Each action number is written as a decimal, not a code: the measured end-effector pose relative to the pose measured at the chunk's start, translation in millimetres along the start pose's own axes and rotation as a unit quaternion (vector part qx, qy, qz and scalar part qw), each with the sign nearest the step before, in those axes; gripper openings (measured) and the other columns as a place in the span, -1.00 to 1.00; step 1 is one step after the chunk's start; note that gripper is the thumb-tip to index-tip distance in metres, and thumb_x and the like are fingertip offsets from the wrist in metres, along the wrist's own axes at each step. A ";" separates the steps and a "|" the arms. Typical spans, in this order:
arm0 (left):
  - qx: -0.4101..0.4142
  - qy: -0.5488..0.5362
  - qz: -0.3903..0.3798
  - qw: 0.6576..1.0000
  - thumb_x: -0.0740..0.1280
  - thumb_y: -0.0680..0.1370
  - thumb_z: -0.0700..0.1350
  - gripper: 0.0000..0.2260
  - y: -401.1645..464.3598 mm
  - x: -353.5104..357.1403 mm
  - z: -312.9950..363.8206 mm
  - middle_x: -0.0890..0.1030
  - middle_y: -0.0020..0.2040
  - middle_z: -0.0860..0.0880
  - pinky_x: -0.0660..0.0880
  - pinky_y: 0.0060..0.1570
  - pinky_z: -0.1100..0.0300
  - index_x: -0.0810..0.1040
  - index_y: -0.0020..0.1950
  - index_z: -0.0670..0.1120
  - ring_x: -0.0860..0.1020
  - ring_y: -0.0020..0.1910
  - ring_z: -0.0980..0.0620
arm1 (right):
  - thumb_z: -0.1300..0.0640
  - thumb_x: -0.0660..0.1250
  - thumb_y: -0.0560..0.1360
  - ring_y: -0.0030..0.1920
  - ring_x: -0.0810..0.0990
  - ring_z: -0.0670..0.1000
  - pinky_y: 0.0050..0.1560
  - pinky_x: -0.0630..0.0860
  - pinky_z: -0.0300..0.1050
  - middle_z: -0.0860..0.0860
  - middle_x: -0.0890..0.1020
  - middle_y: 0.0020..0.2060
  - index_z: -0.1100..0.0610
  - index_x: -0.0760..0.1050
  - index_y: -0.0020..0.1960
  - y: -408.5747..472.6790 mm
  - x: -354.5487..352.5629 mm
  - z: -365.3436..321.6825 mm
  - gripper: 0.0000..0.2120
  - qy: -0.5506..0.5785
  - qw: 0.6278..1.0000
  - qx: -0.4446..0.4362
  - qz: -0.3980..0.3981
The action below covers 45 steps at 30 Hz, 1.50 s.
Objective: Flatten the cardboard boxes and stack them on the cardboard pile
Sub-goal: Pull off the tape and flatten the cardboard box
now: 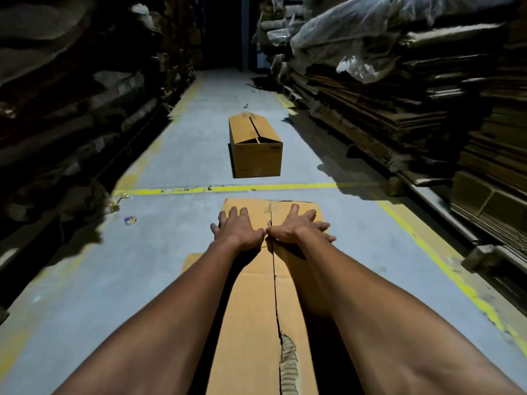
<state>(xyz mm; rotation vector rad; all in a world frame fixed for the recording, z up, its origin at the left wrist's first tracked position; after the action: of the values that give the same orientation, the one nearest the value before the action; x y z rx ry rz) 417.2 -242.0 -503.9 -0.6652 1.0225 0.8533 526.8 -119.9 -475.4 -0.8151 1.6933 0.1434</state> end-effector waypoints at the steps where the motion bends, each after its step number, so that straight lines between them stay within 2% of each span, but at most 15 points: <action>1: 0.004 -0.004 0.002 1.000 0.30 0.56 0.35 -0.26 4.3 1.6 -1.1 0.12 0.68 -0.07 0.09 0.55 -0.32 0.23 0.63 0.03 -0.01 0.66 -0.22 | -0.52 0.37 0.35 0.55 -0.01 0.55 0.39 0.15 0.64 0.19 -0.10 0.65 -0.14 -0.12 0.67 2.7 -1.1 -0.8 0.12 -0.013 1.000 -0.008 0.007; 3: 0.017 -0.016 0.020 1.000 0.28 0.57 0.33 -0.34 11.5 2.8 -0.6 0.14 0.68 -0.07 0.05 0.55 -0.33 0.27 0.61 0.09 0.00 0.65 -0.22 | -0.60 0.27 0.33 0.51 0.12 0.54 0.31 0.32 0.57 0.17 -0.02 0.64 -0.15 -0.08 0.66 8.4 -3.3 -1.1 0.10 -0.042 0.999 -0.020 0.027; 5: 0.032 -0.021 0.054 0.998 0.28 0.56 0.32 -0.43 16.6 2.9 0.8 0.22 0.64 -0.07 0.10 0.52 -0.31 0.37 0.52 0.14 0.07 0.62 -0.21 | -0.63 0.18 0.32 0.48 0.17 0.54 0.28 0.37 0.53 0.15 0.03 0.63 -0.16 -0.07 0.66 17.2 -4.7 0.3 0.07 -0.053 0.998 -0.030 0.033; 7: 0.035 -0.020 0.086 0.996 0.30 0.52 0.32 -0.49 19.6 3.0 2.4 0.33 0.55 -0.04 0.21 0.45 -0.27 0.42 0.41 0.14 0.15 0.57 -0.18 | -0.64 0.12 0.29 0.47 0.20 0.54 0.30 0.37 0.53 0.16 0.08 0.61 -0.14 -0.05 0.65 25.5 -5.3 1.1 0.08 -0.061 0.997 -0.041 0.029; 10: 0.025 -0.021 0.114 0.993 0.36 0.46 0.27 -0.50 26.7 4.6 7.3 0.37 0.46 0.00 0.28 0.34 -0.25 0.36 0.34 0.15 0.20 0.51 -0.15 | -0.63 0.07 0.25 0.45 0.24 0.53 0.31 0.36 0.52 0.16 0.16 0.58 -0.14 -0.02 0.64 37.0 -3.7 -0.2 0.09 -0.075 0.996 -0.048 0.023; 15: 0.050 -0.045 0.155 0.986 0.39 0.55 0.24 -0.59 39.4 6.0 19.8 0.41 0.46 0.12 0.17 0.38 -0.29 0.40 0.37 0.33 0.25 0.50 -0.05 | -0.68 -0.08 0.26 0.47 0.21 0.53 0.32 0.32 0.54 0.15 0.13 0.59 -0.14 -0.03 0.63 39.2 0.4 -0.7 0.08 -0.081 0.995 -0.047 0.021; 18: 0.061 -0.083 0.201 0.974 0.41 0.57 0.19 -0.84 41.8 3.1 24.8 0.47 0.37 0.19 0.13 0.42 -0.29 0.55 0.14 0.32 0.33 0.44 0.03 | -0.70 -0.15 0.24 0.48 0.18 0.53 0.31 0.30 0.55 0.17 0.11 0.60 -0.13 -0.03 0.65 36.3 0.9 -1.7 0.11 -0.083 0.995 -0.047 0.019; 20: 0.070 -0.098 0.218 0.969 0.44 0.57 0.14 -0.95 43.6 2.6 27.3 0.50 0.31 0.22 0.12 0.45 -0.28 0.60 -0.01 0.28 0.37 0.40 0.05 | -0.68 -0.12 0.26 0.48 0.17 0.55 0.31 0.28 0.58 0.18 0.13 0.58 -0.13 -0.01 0.64 33.5 0.4 -1.7 0.09 -0.090 0.995 -0.047 0.019; 24: 0.078 -0.114 0.220 0.965 0.47 0.56 0.12 -0.95 45.7 -0.2 28.5 0.54 0.24 0.25 0.10 0.48 -0.26 0.64 -0.09 0.24 0.43 0.34 0.08 | -0.63 0.04 0.35 0.49 0.09 0.58 0.33 0.27 0.60 0.16 0.04 0.61 -0.15 -0.04 0.65 27.7 -1.2 -0.7 0.00 -0.083 0.996 -0.038 0.009; 26: 0.078 -0.120 0.217 0.966 0.47 0.57 0.09 -0.95 46.3 -0.2 28.2 0.56 0.21 0.25 0.09 0.48 -0.26 0.66 -0.09 0.22 0.45 0.32 0.09 | -0.62 0.09 0.37 0.51 0.01 0.60 0.36 0.19 0.63 0.15 -0.05 0.64 -0.16 -0.09 0.66 26.4 1.0 0.0 0.02 -0.077 0.996 -0.039 0.007; 29: 0.080 -0.120 0.219 0.965 0.47 0.58 0.07 -0.92 46.1 -0.1 28.2 0.57 0.18 0.26 0.11 0.49 -0.27 0.65 -0.11 0.23 0.46 0.30 0.09 | -0.64 0.06 0.36 0.56 -0.11 0.56 0.41 0.01 0.66 0.15 -0.12 0.67 -0.15 -0.10 0.67 29.3 7.6 3.6 0.03 -0.073 0.995 -0.062 0.028; 32: 0.076 -0.143 0.227 0.960 0.46 0.59 0.07 -0.90 50.2 -1.2 28.7 0.58 0.17 0.26 0.12 0.48 -0.27 0.65 -0.12 0.24 0.47 0.28 0.10 | -0.68 -0.04 0.34 0.60 -0.16 0.47 0.40 -0.07 0.65 0.14 -0.11 0.68 -0.15 -0.09 0.67 33.6 13.4 12.2 0.05 -0.066 0.991 -0.089 0.081; 36: 0.049 -0.205 0.238 0.948 0.46 0.58 0.08 -0.83 63.2 -2.2 26.6 0.60 0.16 0.25 0.14 0.49 -0.28 0.60 -0.19 0.29 0.52 0.27 0.11 | -0.69 -0.13 0.34 0.60 -0.20 0.47 0.36 -0.01 0.65 0.12 -0.15 0.68 -0.18 -0.09 0.66 37.2 23.9 16.2 0.03 -0.099 0.982 -0.114 0.115; 41: 0.009 -0.240 0.241 0.940 0.43 0.58 0.16 -0.92 88.1 0.1 30.6 0.64 0.17 0.21 -0.12 0.57 -0.21 0.66 -0.09 0.23 0.54 0.28 0.09 | -0.66 -0.14 0.37 0.59 -0.20 0.47 0.34 0.09 0.59 0.12 -0.16 0.68 -0.18 -0.11 0.67 42.3 26.0 16.3 -0.01 -0.110 0.980 -0.118 0.120; 45: -0.042 -0.245 0.231 0.941 0.38 0.56 0.28 -0.84 114.7 3.6 31.0 0.69 -0.14 0.17 -0.07 0.56 -0.16 0.67 -0.04 0.25 0.62 0.16 0.08 | -0.66 -0.16 0.37 0.59 -0.20 0.48 0.33 0.09 0.57 0.12 -0.17 0.68 -0.19 -0.12 0.67 44.7 29.6 17.0 0.00 -0.118 0.977 -0.119 0.130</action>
<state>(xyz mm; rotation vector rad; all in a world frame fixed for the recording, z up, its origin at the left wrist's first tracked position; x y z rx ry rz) 334.2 -156.9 -505.0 -0.2516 0.6915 1.3989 512.8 -90.8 -521.4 -0.7160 1.5669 0.6092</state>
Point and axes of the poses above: each hand's wrist, its own y-axis towards the middle knuckle, its own x-axis out of the palm, z = x × y, the point moved 5 cm from there along y, towards the middle knuckle
